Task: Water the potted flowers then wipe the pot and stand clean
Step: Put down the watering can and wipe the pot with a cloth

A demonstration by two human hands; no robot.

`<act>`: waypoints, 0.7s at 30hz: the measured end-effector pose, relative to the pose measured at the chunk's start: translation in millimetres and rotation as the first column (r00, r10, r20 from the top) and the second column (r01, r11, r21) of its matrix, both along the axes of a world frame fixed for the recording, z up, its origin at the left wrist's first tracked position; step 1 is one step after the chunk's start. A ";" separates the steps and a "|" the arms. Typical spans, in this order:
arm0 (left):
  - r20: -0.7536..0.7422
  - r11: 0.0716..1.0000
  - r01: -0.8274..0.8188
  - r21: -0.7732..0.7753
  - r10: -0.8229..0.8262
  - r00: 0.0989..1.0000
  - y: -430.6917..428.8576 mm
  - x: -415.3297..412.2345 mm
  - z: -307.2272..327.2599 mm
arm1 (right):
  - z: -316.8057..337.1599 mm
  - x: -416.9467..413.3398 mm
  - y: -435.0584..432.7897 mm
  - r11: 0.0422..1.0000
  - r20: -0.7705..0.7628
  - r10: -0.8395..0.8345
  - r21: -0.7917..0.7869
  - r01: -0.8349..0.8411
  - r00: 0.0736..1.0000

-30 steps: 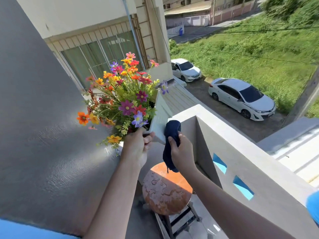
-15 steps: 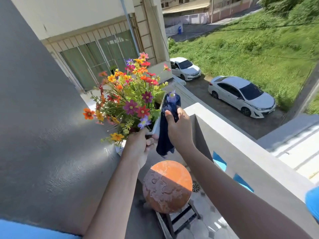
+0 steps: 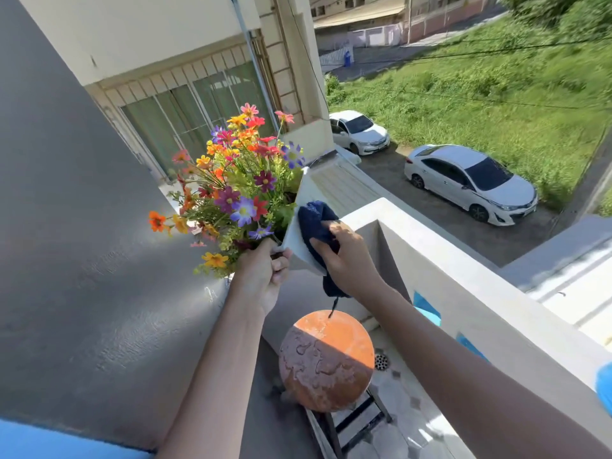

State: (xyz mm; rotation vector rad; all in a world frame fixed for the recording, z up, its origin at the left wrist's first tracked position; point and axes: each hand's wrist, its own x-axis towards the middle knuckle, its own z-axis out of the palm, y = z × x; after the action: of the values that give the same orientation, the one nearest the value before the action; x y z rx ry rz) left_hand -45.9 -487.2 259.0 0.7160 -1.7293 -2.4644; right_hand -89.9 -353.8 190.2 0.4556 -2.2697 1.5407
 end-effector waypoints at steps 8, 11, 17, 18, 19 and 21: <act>-0.012 0.995 0.060 -0.074 -0.061 0.998 7.7 5.3 -1.2 | 20.2 -0.3 -12.2 0.948 0.096 -0.099 -0.293 0.123 0.990; -0.011 0.991 0.100 -0.093 -0.101 0.995 8.0 11.3 1.2 | 31.9 -16.1 -2.2 0.933 0.095 -0.120 -0.329 0.145 0.988; -0.018 0.984 0.135 -0.120 -0.138 0.990 -0.6 14.0 4.9 | 8.5 -46.0 14.9 0.926 0.113 -0.264 -0.249 0.284 0.958; -0.019 0.984 0.132 -0.121 -0.136 0.991 -2.1 13.4 6.2 | -0.6 -44.8 15.7 0.923 0.139 -0.278 -0.237 0.304 0.951; -0.021 0.984 0.129 -0.120 -0.133 0.991 -3.5 12.9 7.7 | -9.7 -41.4 16.0 0.925 0.152 -0.294 -0.204 0.321 0.944; -0.024 0.984 0.128 -0.124 -0.132 0.991 -4.6 12.6 10.1 | -24.8 -33.5 15.2 0.928 0.140 -0.314 -0.166 0.335 0.939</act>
State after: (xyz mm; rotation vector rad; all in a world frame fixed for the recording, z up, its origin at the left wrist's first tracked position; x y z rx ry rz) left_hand -33.3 -491.8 269.1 0.5660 -1.9536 -2.4084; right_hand -123.4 -338.6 165.4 -0.0604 -2.1178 1.6147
